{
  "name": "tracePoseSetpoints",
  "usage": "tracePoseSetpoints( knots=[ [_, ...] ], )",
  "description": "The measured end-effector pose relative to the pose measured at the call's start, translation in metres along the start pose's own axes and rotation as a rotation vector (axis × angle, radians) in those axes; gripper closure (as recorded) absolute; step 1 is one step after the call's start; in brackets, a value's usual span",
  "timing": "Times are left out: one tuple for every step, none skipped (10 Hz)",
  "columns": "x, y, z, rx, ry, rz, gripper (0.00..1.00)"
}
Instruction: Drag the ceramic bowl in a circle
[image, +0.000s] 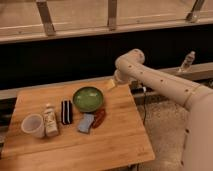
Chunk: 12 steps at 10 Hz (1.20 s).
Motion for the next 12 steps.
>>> tracePoseSetpoints(
  knots=[
    [-0.011,0.019,0.007,-0.009,0.010,-0.015,0.20],
    [-0.025,0.046,0.019,-0.020,0.026,-0.036,0.20],
    [-0.034,0.065,0.028,-0.029,0.036,-0.049,0.20],
    [-0.038,0.070,0.030,-0.030,0.040,-0.053,0.20],
    [-0.038,0.070,0.030,-0.029,0.040,-0.053,0.20],
    [-0.037,0.067,0.030,-0.025,0.040,-0.050,0.20],
    [-0.037,0.066,0.030,-0.019,0.041,-0.050,0.20],
    [-0.037,0.066,0.031,-0.008,0.054,-0.049,0.20],
    [-0.036,0.063,0.038,-0.001,0.072,-0.047,0.20],
    [-0.035,0.064,0.048,-0.009,0.087,-0.049,0.20],
    [-0.030,0.062,0.062,-0.027,0.108,-0.042,0.20],
    [-0.026,0.059,0.073,-0.044,0.122,-0.031,0.20]
  ],
)
